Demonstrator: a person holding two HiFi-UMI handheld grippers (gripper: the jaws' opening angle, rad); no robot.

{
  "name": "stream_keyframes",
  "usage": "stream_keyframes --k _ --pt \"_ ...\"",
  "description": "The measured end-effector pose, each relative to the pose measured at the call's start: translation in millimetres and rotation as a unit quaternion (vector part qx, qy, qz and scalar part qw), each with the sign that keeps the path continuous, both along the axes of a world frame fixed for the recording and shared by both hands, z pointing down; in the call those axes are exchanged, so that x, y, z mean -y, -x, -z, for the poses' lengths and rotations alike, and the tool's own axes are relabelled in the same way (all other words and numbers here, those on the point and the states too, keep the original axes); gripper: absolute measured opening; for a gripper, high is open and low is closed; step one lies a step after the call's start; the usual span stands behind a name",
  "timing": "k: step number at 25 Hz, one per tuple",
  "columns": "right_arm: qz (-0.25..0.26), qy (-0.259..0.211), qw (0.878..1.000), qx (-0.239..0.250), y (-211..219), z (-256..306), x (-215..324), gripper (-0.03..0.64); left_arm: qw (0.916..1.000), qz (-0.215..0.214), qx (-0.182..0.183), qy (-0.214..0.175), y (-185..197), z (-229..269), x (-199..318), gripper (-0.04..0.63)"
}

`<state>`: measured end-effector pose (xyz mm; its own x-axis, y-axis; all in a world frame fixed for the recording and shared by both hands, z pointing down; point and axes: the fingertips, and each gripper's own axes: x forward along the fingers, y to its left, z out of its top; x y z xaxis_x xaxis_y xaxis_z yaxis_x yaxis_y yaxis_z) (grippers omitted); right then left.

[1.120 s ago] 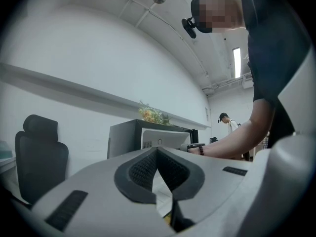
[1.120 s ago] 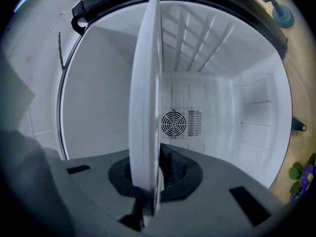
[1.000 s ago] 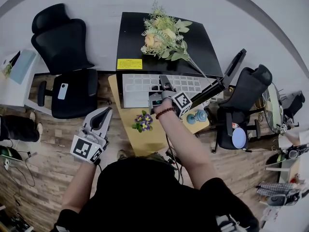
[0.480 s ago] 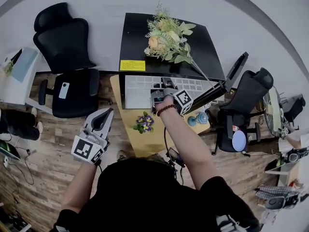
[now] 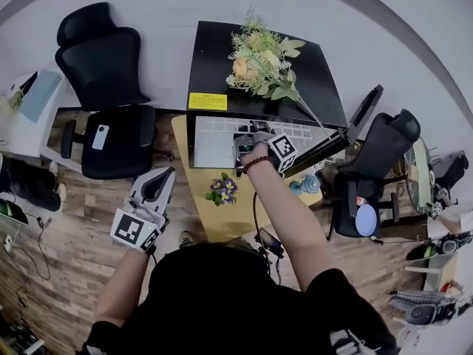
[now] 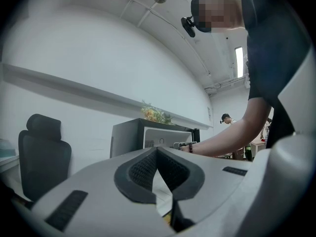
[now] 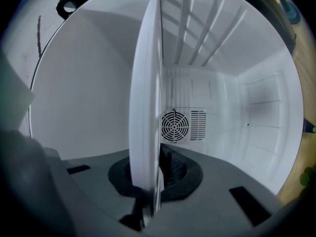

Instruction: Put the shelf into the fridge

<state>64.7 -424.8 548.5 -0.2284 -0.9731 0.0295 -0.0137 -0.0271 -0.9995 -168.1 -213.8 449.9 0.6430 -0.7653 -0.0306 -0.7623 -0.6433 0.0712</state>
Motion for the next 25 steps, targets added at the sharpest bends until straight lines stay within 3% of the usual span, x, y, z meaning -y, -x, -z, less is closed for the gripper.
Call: stream_keyframes --k 10,15,18,21,25 --pt "0.006 -0.002 1.0 0.008 1 0 0 0.044 1.0 -0.002 -0.004 0.0 -5 3 -4 0.018" --pt "0.046 0.003 0.998 0.043 10 -1 -16 0.045 0.9999 -0.01 -0.008 0.0 -11 6 0 0.018" --pt "0.084 -0.008 0.996 0.007 21 3 -47 0.052 0.9998 -0.016 -0.011 -0.001 -14 4 0 0.018" --pt "0.114 -0.032 0.99 -0.07 22 6 -80 0.052 0.9996 -0.025 -0.014 -0.002 -20 2 2 0.018" --pt "0.145 -0.063 0.968 -0.197 13 9 -116 0.017 0.9991 -0.037 -0.018 -0.004 -28 3 7 0.018"
